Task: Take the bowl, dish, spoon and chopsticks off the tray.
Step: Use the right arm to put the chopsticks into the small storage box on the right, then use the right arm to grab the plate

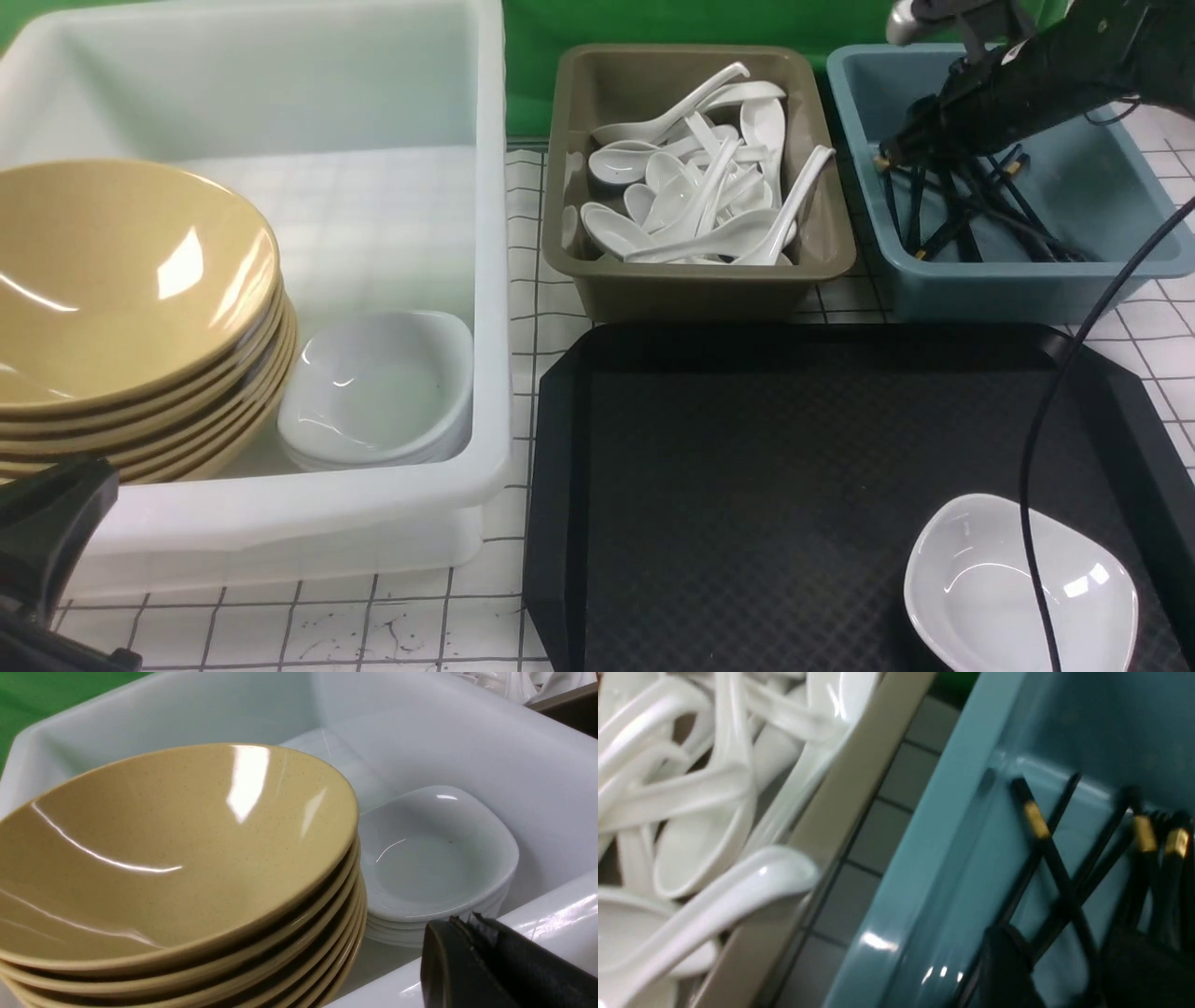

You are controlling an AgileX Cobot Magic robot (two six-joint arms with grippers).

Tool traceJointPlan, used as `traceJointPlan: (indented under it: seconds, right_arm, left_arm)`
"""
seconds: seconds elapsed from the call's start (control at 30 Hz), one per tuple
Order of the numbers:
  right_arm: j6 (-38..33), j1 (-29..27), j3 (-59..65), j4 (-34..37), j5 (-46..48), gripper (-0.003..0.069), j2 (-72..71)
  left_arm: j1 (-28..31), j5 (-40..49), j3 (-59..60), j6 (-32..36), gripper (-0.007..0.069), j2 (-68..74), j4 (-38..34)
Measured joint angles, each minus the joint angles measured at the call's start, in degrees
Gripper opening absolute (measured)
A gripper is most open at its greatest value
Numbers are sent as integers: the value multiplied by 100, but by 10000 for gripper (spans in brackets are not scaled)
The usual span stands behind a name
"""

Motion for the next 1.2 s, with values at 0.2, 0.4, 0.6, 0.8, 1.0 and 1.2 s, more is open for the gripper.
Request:
traceJointPlan:
  seconds: [0.2, 0.4, 0.6, 0.8, 1.0, 1.2]
  right_arm:
    - [-43, -94, -102, -49, 1731, 358, -1017]
    - [70, -408, 602, -37, 3037, 358, -1647]
    - [-60, -331, 3118, -107, 3121, 358, -1957]
    - [-642, -152, 4087, -73, 2525, 369, -2246]
    - [-785, -147, 4451, -9, 2235, 374, -2239]
    - [-785, -147, 4484, 296, 2596, 338, -2213]
  left_arm:
    - [0, 26, 11, -6, -13, 0, -398]
    - [0, -249, 11, -6, -13, -78, -665]
    - [0, -294, 11, -23, -13, -789, -749]
    - [0, -290, 11, -23, -13, -1103, -749]
    - [0, -276, 11, -28, -13, -1114, -719]
    - [0, -271, 11, -28, -13, -1114, -713]
